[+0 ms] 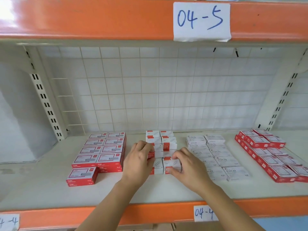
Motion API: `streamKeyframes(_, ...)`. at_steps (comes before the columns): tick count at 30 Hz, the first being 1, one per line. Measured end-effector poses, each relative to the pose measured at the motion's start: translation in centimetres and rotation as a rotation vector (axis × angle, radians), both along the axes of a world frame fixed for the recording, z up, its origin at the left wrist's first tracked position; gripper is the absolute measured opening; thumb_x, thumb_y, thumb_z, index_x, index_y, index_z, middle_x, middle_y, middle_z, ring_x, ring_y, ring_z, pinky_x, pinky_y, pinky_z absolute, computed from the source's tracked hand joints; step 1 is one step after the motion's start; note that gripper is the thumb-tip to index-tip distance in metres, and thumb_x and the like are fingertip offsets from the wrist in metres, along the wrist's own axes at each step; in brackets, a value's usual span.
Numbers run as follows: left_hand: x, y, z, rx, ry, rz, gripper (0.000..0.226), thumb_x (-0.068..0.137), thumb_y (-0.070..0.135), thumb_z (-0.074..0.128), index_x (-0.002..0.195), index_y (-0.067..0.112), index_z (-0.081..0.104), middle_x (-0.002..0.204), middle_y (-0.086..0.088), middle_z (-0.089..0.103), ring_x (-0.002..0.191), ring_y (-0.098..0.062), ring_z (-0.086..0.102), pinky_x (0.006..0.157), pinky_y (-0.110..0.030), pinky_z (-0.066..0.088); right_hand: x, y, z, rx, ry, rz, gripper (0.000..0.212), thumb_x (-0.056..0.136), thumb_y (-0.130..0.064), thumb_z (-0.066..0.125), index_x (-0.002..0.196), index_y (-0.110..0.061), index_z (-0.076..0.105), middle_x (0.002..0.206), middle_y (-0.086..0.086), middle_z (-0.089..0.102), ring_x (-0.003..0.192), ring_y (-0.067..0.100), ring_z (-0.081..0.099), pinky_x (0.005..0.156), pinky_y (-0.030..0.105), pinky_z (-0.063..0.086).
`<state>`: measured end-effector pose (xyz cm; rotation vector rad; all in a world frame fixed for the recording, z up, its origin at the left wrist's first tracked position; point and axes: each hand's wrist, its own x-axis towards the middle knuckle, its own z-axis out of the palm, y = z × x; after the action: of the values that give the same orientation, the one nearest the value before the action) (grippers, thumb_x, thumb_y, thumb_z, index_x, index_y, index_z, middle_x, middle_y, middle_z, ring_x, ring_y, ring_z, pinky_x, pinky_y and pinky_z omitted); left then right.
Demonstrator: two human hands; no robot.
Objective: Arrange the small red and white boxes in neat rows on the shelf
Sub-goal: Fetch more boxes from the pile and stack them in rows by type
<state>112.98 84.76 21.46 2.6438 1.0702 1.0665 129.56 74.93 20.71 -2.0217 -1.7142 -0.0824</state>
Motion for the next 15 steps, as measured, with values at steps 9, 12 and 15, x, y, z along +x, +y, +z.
streamKeyframes(9, 0.12, -0.37, -0.42, -0.028, -0.056, 0.003, 0.019, 0.083, 0.007, 0.063, 0.102, 0.012, 0.061, 0.106, 0.000, 0.058, 0.094, -0.020, 0.053, 0.057, -0.027, 0.044, -0.03, -0.72, 0.46, -0.129, 0.026, 0.022, 0.045, 0.083, -0.040, 0.066, 0.121, -0.029, 0.045, 0.117, -0.014, 0.037, 0.085, 0.006, 0.047, 0.066, 0.023, 0.034)
streamKeyframes(12, 0.14, -0.34, -0.44, -0.027, -0.073, -0.005, 0.014, 0.086, 0.006, 0.060, 0.098, 0.011, 0.062, 0.103, 0.000, 0.059, 0.092, -0.021, 0.054, 0.054, -0.028, 0.044, -0.08, -0.94, 0.47, -0.140, 0.011, 0.043, 0.038, 0.085, -0.034, 0.064, 0.116, -0.028, 0.042, 0.118, -0.015, 0.037, 0.078, 0.006, 0.045, 0.064, 0.025, 0.034)
streamKeyframes(15, 0.07, -0.19, -0.42, -0.043, -0.088, -0.009, 0.014, 0.087, 0.003, 0.057, 0.097, 0.011, 0.063, 0.103, 0.001, 0.058, 0.092, -0.020, 0.054, 0.053, -0.030, 0.045, 0.03, -1.07, 0.65, -0.166, 0.050, 0.050, 0.041, 0.086, -0.032, 0.064, 0.121, -0.028, 0.042, 0.119, -0.015, 0.035, 0.084, 0.006, 0.043, 0.069, 0.026, 0.035)
